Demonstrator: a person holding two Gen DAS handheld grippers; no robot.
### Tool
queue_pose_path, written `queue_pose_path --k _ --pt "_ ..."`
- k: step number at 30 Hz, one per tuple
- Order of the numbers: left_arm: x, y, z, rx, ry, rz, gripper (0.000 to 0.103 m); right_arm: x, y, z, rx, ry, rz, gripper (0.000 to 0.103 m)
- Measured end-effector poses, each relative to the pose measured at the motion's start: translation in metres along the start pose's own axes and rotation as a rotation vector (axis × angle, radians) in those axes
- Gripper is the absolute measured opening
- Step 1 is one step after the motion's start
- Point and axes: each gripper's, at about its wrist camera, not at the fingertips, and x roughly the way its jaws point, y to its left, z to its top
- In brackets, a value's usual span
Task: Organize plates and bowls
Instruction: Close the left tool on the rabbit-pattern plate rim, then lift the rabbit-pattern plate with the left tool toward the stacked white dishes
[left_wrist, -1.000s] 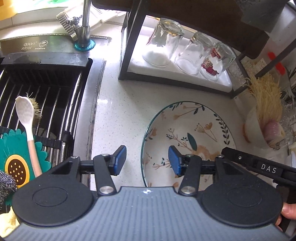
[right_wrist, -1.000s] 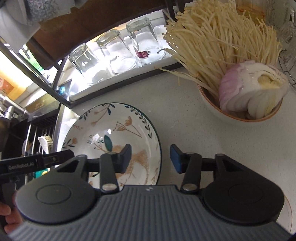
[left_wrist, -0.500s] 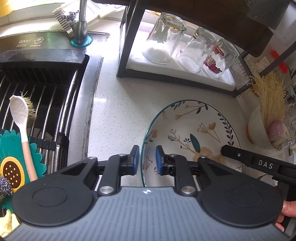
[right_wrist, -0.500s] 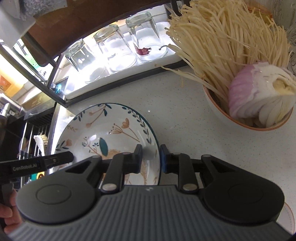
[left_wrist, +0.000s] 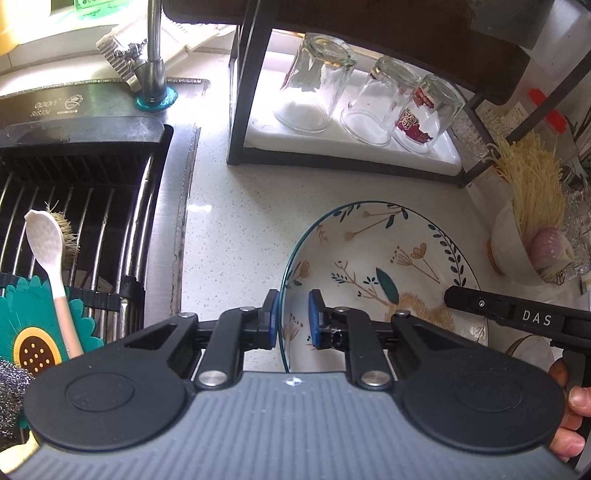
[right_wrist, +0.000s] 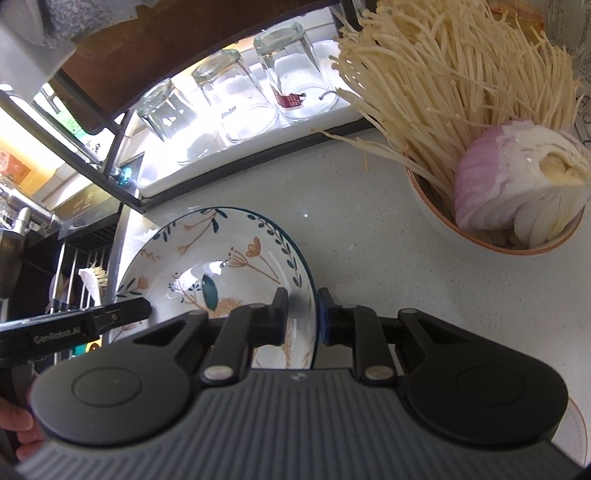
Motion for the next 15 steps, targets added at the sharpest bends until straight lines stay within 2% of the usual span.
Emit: queue_pose_path --k 9,15 --pt "-0.035 -0.009 0.000 0.002 -0.032 -0.011 0.019 -0.029 0.007 0.005 -0.006 -0.055 0.033 0.020" --pt "-0.061 -0.015 -0.001 -0.038 -0.072 -0.060 0.016 -0.062 0.005 0.005 0.022 -0.104 0.040 0.020"
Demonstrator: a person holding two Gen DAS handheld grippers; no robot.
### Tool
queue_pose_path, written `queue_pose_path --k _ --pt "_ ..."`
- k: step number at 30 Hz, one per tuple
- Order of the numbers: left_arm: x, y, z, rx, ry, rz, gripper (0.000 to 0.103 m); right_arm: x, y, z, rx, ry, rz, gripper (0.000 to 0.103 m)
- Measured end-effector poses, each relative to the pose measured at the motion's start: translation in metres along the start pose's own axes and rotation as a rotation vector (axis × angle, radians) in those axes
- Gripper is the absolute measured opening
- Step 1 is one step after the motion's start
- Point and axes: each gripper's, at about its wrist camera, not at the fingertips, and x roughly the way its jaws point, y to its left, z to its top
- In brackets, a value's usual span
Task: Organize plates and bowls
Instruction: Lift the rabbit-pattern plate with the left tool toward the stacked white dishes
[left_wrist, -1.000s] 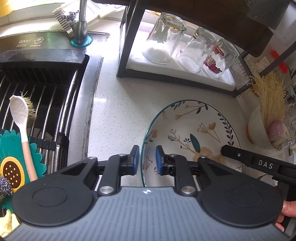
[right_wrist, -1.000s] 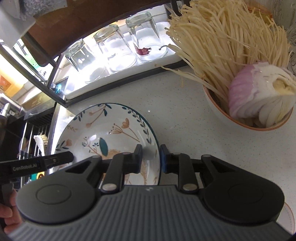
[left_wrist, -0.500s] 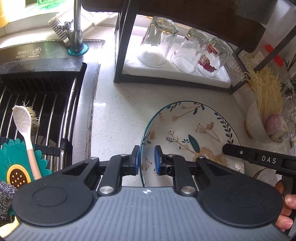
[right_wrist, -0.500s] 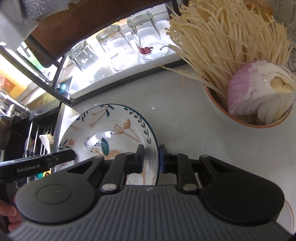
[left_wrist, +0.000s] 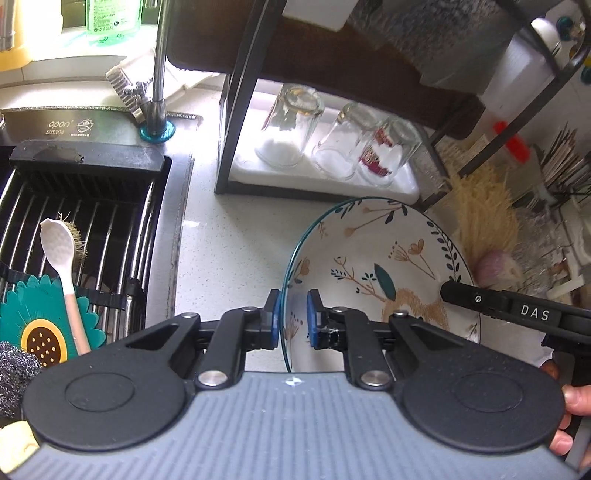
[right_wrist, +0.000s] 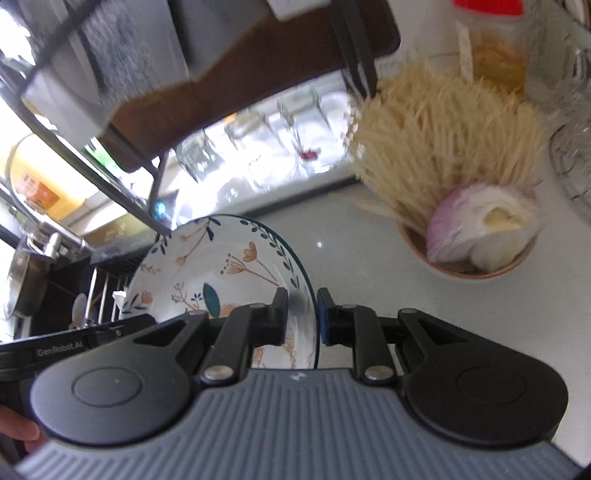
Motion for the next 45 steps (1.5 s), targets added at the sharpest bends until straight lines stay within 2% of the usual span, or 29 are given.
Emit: queue_pose_path --k 9,13,27,32,37,45 --pt "-0.037 -0.024 0.006 0.064 -0.056 -0.023 0.016 -0.046 0.004 0.006 -0.016 -0.082 0.020 0.020" --pt "-0.045 -0.032 0.004 0.047 -0.065 -0.033 0.016 -0.061 0.006 0.005 -0.028 -0.112 0.013 0.020" --pt "-0.049 -0.096 -0.028 0.089 -0.055 -0.035 0.016 -0.108 -0.045 -0.011 -0.022 -0.126 0.015 0.020" --pt "-0.049 -0.108 -0.048 0.049 -0.060 -0.051 0.016 -0.124 -0.061 -0.023 -0.056 -0.139 0.019 0.020" --pt "-0.046 -0.119 -0.069 0.068 -0.035 -0.038 0.016 -0.128 -0.078 -0.040 -0.046 -0.126 0.020 0.020" --pt "-0.023 -0.134 -0.089 0.137 0.039 -0.026 0.016 -0.122 -0.102 -0.077 -0.019 -0.074 -0.040 0.020"
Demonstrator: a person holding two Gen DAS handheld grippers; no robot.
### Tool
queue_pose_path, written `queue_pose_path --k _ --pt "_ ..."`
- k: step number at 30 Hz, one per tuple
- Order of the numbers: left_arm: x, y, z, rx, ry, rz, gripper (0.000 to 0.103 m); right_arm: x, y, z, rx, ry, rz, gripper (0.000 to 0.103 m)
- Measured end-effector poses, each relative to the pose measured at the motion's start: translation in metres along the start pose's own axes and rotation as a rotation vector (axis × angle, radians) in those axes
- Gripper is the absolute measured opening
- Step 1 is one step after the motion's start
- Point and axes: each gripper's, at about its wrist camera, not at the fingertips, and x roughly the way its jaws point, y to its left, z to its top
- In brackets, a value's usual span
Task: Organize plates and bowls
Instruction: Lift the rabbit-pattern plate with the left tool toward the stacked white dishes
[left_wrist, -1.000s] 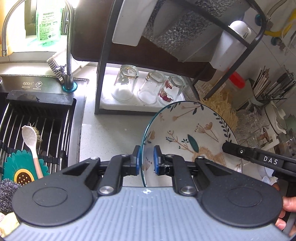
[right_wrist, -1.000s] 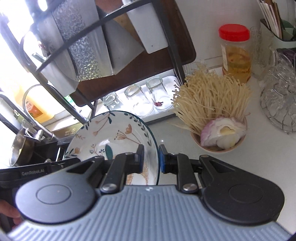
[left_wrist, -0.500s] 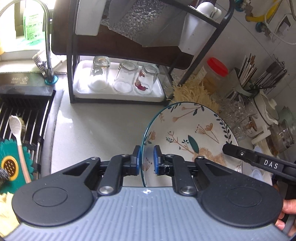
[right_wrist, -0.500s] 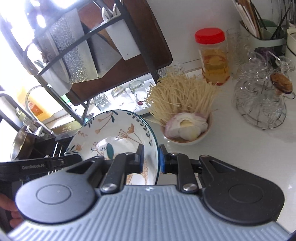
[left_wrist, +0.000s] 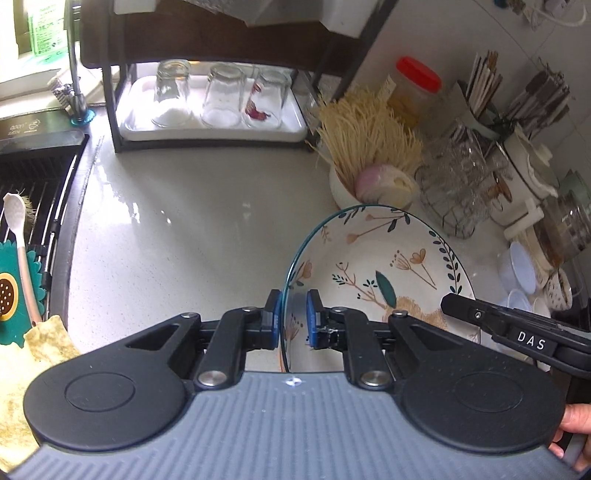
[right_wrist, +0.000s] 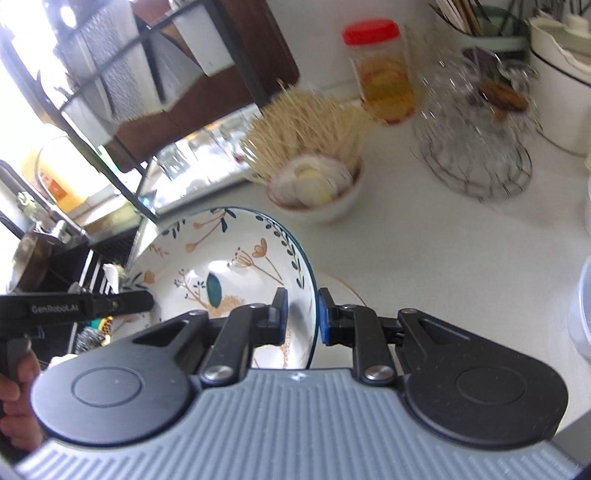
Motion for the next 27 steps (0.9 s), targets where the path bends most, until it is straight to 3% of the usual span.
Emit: queue_pose_path --k 12,27 --pt "0.043 -0.008 -0.018 0.071 0.129 -0.015 0.015 0.017 -0.026 -0.041 0.081 0.053 -0.079 0.021" --pt "0.058 -0.007 -0.004 0.116 0.169 0.045 0.016 0.038 -0.018 -0.038 0.074 0.106 -0.090 0.023"
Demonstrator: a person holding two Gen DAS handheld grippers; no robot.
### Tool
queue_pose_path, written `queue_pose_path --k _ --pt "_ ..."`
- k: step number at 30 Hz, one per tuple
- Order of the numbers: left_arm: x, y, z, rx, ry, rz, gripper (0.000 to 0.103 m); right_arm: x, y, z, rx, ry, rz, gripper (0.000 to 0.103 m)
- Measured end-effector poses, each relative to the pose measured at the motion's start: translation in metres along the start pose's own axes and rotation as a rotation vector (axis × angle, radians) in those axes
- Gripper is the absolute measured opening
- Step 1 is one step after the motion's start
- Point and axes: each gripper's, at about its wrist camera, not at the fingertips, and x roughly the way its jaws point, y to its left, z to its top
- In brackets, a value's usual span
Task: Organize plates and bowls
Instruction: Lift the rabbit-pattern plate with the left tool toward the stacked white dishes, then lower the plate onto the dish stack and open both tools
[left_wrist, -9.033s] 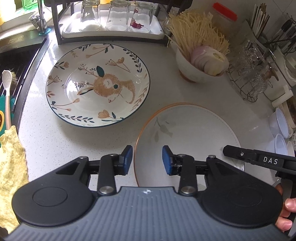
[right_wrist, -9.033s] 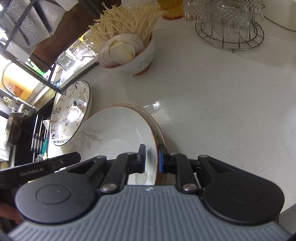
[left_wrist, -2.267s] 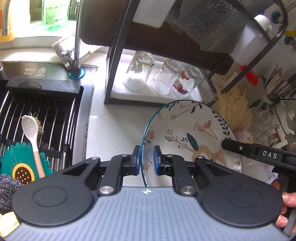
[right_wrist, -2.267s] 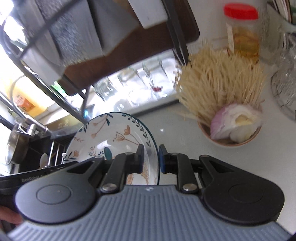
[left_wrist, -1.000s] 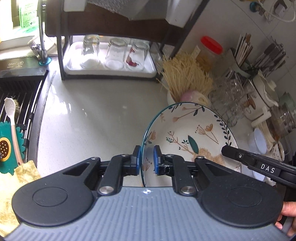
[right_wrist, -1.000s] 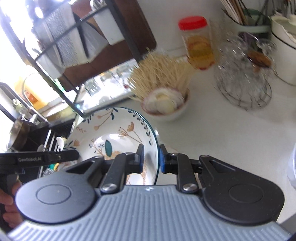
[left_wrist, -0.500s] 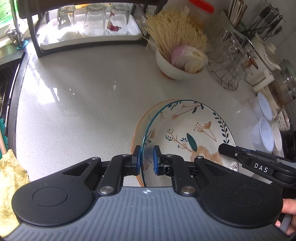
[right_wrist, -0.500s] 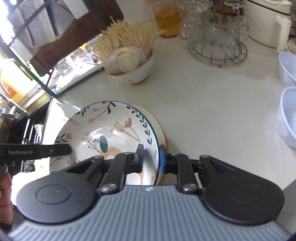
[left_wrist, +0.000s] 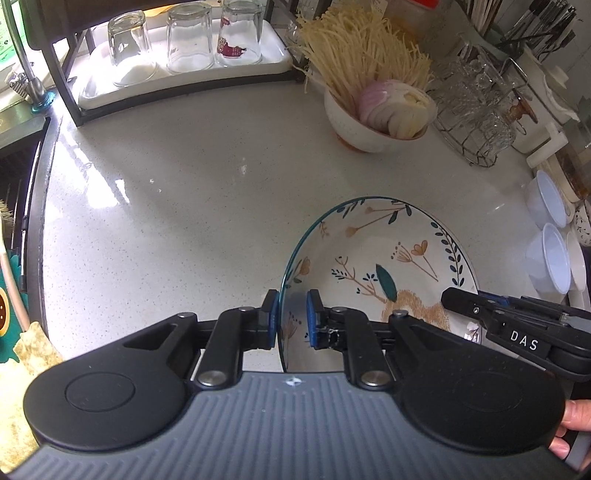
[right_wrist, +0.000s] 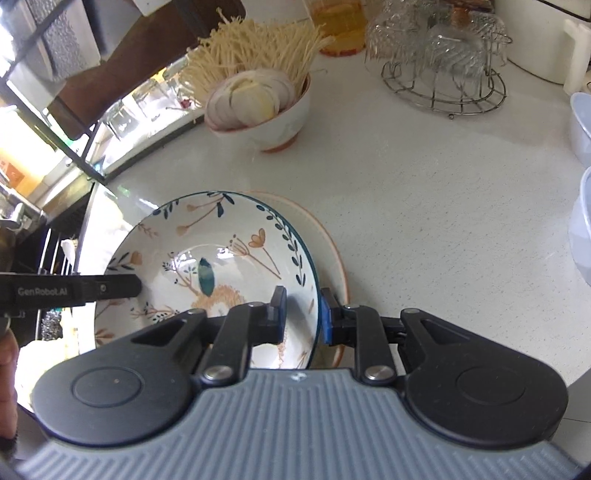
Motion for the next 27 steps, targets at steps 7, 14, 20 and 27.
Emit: queue_pose_path --k 7,14,20,27 --pt "0.000 0.000 0.003 -0.006 0.027 0.015 0.019 0.002 -0.001 0.002 0.026 0.019 0.008 0.022" --pt "-0.017 -0.009 0.009 -0.011 -0.015 0.008 0.046 -0.004 -0.007 0.004 0.088 0.027 0.013 0.023" --pt "-0.038 -0.024 0.013 -0.001 -0.080 -0.001 0.046 -0.022 -0.014 0.004 0.112 -0.012 0.011 0.023" --pt "-0.065 -0.049 0.016 0.013 -0.170 -0.014 0.046 -0.054 -0.021 0.006 0.080 -0.087 0.016 0.023"
